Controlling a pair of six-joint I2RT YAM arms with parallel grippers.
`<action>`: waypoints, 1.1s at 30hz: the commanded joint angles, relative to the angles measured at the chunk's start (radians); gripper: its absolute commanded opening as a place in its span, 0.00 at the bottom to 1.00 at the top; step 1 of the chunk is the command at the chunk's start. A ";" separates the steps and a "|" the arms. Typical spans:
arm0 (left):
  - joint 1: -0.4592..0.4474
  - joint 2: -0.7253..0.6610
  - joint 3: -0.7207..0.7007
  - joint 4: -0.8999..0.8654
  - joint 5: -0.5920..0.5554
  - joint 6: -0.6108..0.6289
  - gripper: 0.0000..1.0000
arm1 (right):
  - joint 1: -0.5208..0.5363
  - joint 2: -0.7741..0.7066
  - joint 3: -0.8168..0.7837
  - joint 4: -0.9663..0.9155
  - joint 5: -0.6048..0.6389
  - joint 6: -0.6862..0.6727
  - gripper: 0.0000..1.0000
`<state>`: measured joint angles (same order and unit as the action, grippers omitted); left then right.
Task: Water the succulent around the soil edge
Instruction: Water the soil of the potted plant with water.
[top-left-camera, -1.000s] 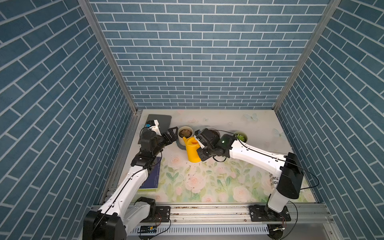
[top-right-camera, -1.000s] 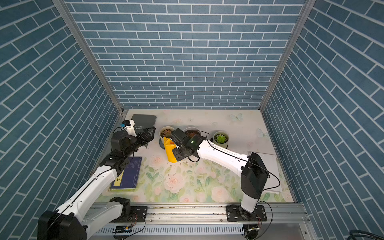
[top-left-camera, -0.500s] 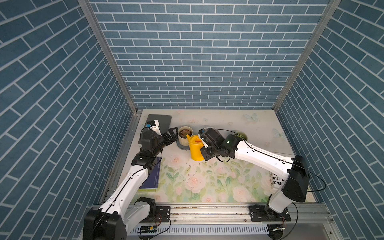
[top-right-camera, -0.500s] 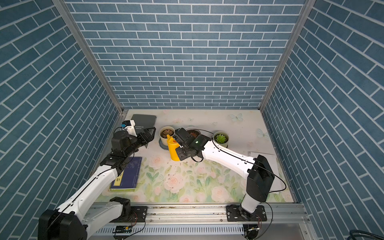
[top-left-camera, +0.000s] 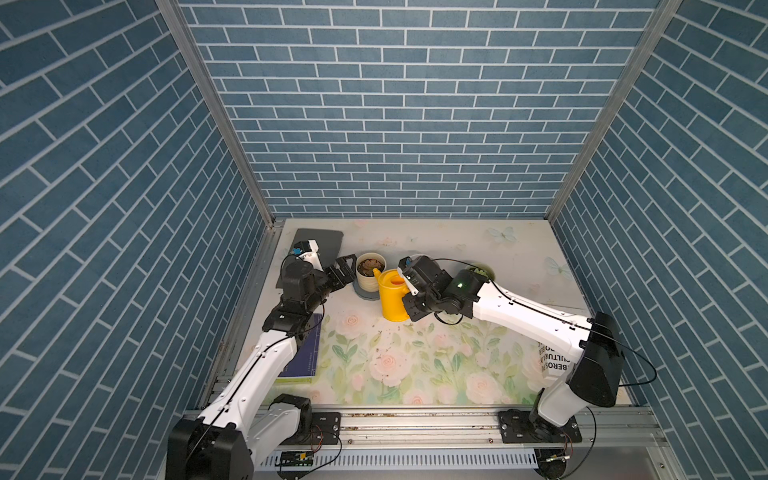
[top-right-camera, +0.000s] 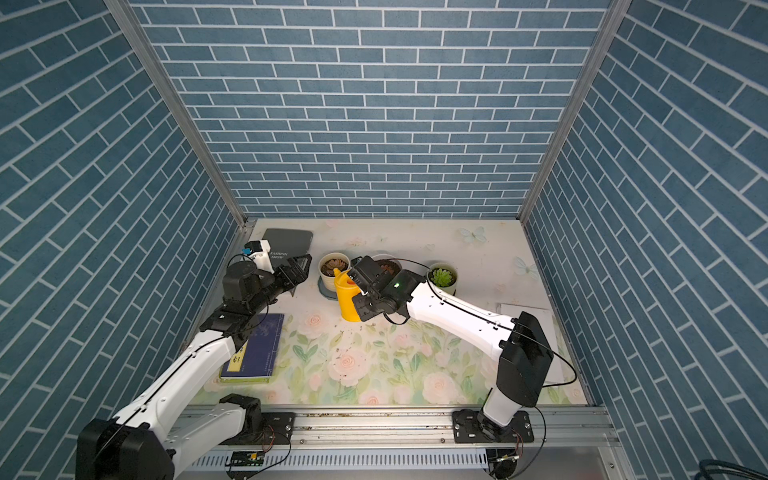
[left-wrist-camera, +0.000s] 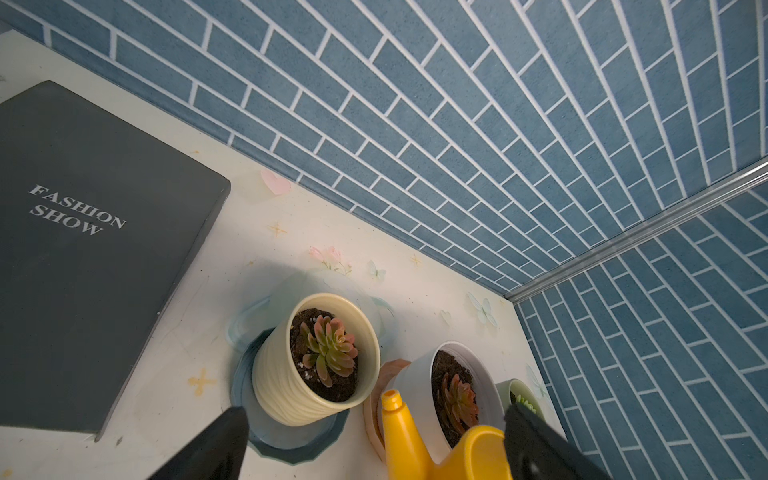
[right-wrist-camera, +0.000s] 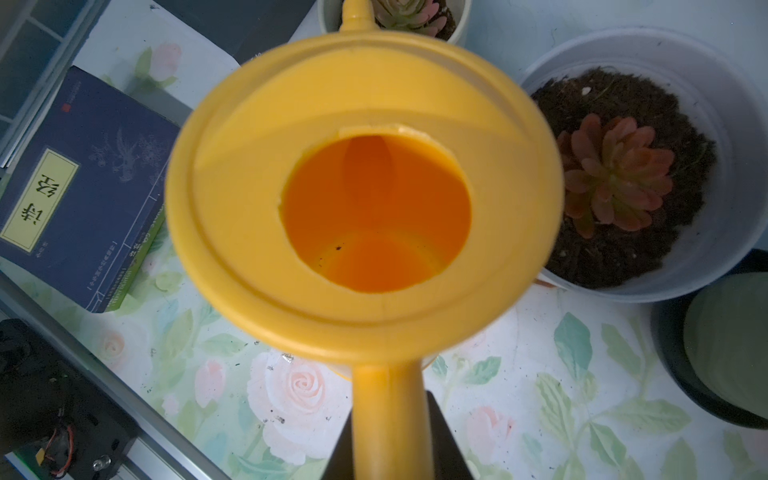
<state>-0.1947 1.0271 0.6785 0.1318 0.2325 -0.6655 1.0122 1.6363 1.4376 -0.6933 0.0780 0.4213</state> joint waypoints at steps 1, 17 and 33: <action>-0.002 -0.004 0.014 0.002 0.005 0.012 1.00 | 0.000 0.008 0.018 0.044 -0.035 -0.018 0.00; -0.002 -0.006 0.017 -0.002 0.002 0.021 1.00 | 0.005 -0.082 -0.036 0.038 0.002 -0.038 0.00; 0.000 -0.005 0.028 -0.015 0.000 0.030 1.00 | 0.006 -0.372 -0.275 -0.097 0.105 0.103 0.00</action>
<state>-0.1947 1.0271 0.6804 0.1246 0.2317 -0.6559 1.0142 1.3048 1.1809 -0.7589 0.1314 0.4702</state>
